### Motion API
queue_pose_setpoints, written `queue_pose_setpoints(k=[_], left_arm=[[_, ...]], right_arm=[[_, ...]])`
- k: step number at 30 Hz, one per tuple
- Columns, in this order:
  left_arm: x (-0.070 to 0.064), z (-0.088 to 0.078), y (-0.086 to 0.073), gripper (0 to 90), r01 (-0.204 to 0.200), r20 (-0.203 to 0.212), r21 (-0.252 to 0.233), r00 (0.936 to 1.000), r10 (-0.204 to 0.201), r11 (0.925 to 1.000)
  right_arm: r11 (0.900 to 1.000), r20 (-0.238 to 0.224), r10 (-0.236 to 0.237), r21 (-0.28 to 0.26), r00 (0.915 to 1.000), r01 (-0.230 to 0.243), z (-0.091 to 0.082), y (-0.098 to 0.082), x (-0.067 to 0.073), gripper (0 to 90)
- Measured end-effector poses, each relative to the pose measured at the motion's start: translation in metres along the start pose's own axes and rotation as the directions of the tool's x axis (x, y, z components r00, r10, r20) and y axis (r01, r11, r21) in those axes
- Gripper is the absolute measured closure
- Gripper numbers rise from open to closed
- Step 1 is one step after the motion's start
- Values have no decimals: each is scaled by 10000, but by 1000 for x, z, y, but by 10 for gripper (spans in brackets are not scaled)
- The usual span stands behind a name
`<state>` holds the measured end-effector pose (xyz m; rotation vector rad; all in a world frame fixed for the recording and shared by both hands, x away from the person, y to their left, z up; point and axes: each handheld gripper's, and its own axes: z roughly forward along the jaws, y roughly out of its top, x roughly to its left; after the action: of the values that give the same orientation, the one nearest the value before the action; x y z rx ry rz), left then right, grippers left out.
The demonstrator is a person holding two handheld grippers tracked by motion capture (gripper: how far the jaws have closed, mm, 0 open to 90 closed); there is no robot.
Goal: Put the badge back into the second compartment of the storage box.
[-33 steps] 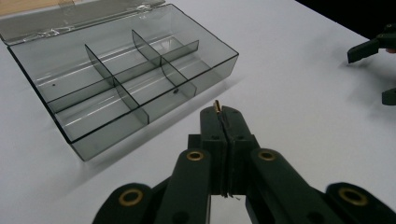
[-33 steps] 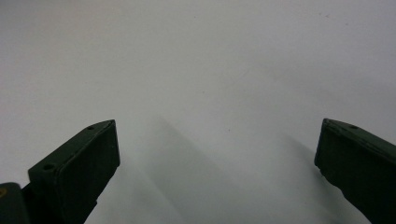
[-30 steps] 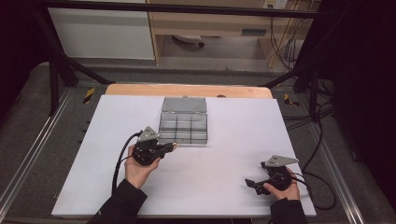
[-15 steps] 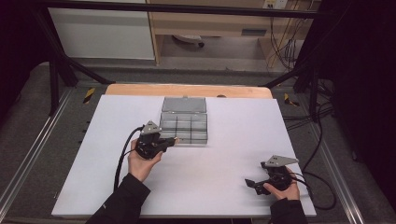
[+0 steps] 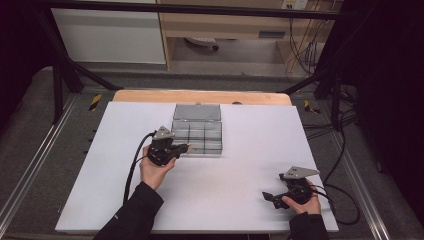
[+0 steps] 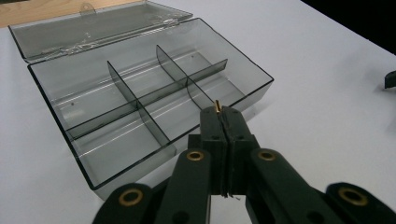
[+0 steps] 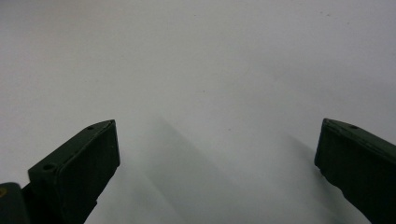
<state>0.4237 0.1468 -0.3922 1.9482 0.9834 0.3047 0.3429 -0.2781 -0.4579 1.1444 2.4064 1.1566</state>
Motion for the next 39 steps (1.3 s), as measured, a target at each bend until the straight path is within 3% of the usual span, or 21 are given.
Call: queue_pose_setpoints(k=[39], left_arm=[[11,34,25,887,217,-377,39,9991,-215,9998]], right_arm=[[10000,-4,-57,10,10000,57,0,0,0,5]])
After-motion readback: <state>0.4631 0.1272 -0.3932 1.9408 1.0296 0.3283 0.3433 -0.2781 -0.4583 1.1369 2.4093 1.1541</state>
